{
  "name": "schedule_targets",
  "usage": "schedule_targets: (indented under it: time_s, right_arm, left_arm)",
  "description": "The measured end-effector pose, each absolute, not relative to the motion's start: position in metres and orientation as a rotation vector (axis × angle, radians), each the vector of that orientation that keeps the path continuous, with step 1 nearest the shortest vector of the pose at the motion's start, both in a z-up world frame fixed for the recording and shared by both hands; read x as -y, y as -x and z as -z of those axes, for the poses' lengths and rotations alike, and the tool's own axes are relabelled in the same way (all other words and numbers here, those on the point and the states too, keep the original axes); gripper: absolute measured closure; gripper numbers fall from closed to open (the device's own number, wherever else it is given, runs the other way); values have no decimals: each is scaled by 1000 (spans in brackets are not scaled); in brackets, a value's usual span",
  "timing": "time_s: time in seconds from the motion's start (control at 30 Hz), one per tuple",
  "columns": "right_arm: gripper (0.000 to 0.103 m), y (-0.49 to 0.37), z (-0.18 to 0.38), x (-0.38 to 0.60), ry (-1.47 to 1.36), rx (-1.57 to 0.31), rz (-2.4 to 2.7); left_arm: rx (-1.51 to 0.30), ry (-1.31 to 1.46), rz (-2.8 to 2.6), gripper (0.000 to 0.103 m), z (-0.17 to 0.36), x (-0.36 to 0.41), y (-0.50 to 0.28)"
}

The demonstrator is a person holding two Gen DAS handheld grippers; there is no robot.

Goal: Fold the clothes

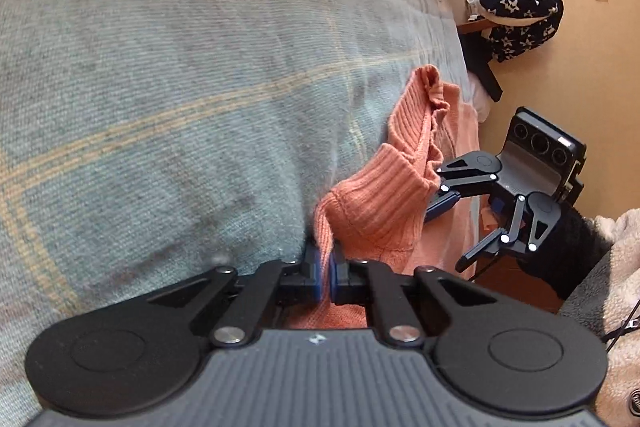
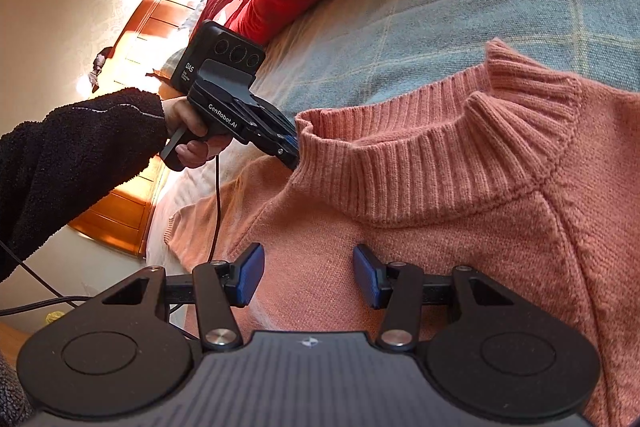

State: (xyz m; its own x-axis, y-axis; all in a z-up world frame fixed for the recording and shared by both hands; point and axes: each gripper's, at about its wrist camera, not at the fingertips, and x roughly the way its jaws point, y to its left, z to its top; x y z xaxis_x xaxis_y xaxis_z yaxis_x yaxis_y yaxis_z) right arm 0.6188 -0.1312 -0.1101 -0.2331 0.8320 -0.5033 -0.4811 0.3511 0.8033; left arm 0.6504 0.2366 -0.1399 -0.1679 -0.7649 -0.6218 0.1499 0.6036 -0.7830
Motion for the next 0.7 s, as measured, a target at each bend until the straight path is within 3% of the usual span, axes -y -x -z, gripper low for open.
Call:
schedule_targets:
  time_s: [0.5,0.7]
  right_arm:
    - [49,-595,91,133,-235,-1217,-1193]
    - [49,-583,75,127,-91,-1117,-1120]
  left_arm:
    - [-1242,183,558,99,61,-232,-607]
    - [-1235,281,426,94,77,-236,-593]
